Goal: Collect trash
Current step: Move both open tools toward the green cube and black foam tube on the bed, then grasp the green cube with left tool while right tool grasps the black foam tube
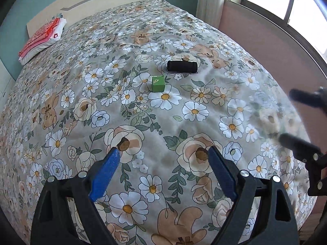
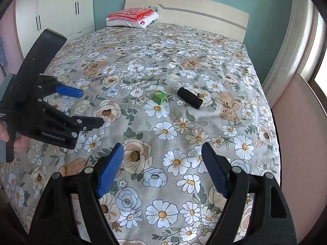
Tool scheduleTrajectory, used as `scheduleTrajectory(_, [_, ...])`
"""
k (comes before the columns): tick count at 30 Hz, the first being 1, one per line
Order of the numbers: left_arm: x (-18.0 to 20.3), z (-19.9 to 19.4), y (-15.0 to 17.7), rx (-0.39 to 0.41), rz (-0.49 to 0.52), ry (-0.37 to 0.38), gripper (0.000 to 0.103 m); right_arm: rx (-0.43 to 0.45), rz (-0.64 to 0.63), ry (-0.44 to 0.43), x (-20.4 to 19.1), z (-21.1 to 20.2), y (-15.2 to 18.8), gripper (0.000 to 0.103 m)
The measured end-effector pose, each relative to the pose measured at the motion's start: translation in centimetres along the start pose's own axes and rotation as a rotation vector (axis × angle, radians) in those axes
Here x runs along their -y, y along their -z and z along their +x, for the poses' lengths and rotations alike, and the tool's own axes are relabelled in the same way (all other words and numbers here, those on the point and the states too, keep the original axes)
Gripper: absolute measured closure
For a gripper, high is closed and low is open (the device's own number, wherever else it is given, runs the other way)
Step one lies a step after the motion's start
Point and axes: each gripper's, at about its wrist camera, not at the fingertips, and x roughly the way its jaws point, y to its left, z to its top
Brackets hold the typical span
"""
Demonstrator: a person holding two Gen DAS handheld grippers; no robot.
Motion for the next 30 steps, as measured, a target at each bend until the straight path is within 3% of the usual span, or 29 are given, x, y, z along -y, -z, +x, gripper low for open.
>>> scheduleTrajectory(4, [0.0,2.0,-3.3,-0.011,-0.027,-0.014,0.014,-0.03,-0.026,-0.035,3.0,3.0,-3.5,0.025])
scheduleTrajectory(11, [0.0,6.1,-7.8,-0.05,-0.102,-0.032,0.014,-0.141,-0.209,-0.036,5.3,9.9,-8.6,0.025])
scheduleTrajectory(15, [-0.1,9.4,-9.3,-0.081,-0.144,-0.054,0.014,-0.192,-0.31,0.008,5.8,14.9,-10.0,0.025])
scheduleTrajectory(19, [-0.6,13.3,-10.4,-0.101,-0.174,-0.126,0.014,-0.251,-0.358,0.001,6.3,20.2,-10.7,0.025])
scheduleTrajectory(24, [-1.7,17.3,-10.7,-0.108,-0.209,-0.116,0.015,-0.315,-0.393,-0.011,6.7,25.5,-11.4,0.025])
scheduleTrajectory(26, [-1.6,18.5,-10.8,-0.11,-0.197,-0.107,0.019,-0.333,-0.418,-0.013,6.4,27.2,-11.6,0.025])
scheduleTrajectory(30, [-1.6,20.0,-11.2,-0.096,-0.158,-0.078,0.039,-0.373,-0.429,-0.02,6.0,30.0,-11.8,0.027])
